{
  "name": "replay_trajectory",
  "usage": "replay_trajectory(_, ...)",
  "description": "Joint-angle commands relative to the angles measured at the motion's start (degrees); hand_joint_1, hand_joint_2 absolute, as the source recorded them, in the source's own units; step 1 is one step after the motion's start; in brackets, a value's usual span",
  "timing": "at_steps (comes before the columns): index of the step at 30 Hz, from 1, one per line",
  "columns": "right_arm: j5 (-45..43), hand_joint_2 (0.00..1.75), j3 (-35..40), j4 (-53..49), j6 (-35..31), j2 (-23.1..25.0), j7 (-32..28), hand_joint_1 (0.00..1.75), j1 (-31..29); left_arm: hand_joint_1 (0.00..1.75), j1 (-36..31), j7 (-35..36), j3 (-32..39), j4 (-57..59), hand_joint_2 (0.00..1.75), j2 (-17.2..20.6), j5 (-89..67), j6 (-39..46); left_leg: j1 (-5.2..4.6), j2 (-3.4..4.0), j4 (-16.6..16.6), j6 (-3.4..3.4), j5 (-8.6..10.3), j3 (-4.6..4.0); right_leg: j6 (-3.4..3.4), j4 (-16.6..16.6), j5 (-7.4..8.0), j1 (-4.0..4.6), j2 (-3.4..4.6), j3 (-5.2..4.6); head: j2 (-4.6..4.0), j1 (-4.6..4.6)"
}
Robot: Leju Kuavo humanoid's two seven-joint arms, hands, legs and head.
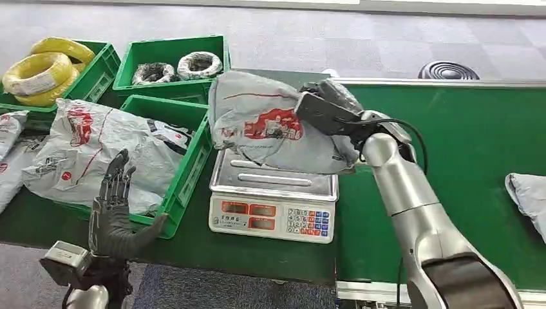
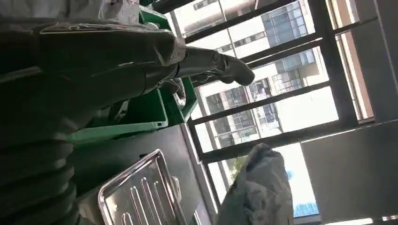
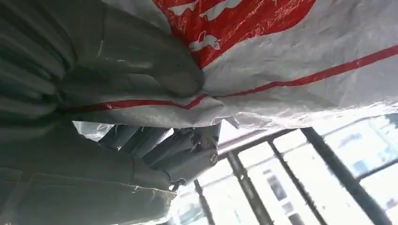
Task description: Moved the parcel from conveyor to table for the left to box.
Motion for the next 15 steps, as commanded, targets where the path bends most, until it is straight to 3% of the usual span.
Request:
replay_trajectory(1,1.0,1.75,9.6,17.2,-1.0,7.2,-0.9,1.75,-6.1,0.00,-0.5,0.0,1.0,6.3,1.75,2.2,0.5,0.2,-0.04,0.20,-0.1,0.02,0.03,0.02,-0.04,0.0,0.07,-0.02,0.19,-0.08,0.00,0.02)
replay_trajectory(4,4.1,1.75,10.6,19.7,-4.1,7.2,5.5,1.75,-6.7,0.00,0.0,0.1,0.6,6.1,1.75,2.3,1.1,1.2,-0.05,0.11,0.0,0.03,0.04,-0.07,-0.04,0.0,0.07,-0.04,0.12,-0.13,0.00,0.02)
replay_trajectory(5,5.1,1.75,10.4,20.5,-5.7,7.2,6.7,0.00,-6.6,0.00,0.1,0.2,0.5,6.0,1.75,2.4,1.3,1.5,-0.07,0.09,0.0,0.03,0.03,-0.07,-0.03,0.0,0.05,-0.06,0.10,-0.12,0.00,0.02)
replay_trajectory(15,6.9,1.75,9.1,23.6,-7.4,6.0,8.9,0.00,-6.3,0.00,-0.7,0.6,0.2,7.0,1.75,2.4,1.5,2.0,-0.07,-0.04,0.0,0.03,0.01,-0.09,-0.03,0.0,0.03,-0.05,-0.01,-0.13,0.00,0.02)
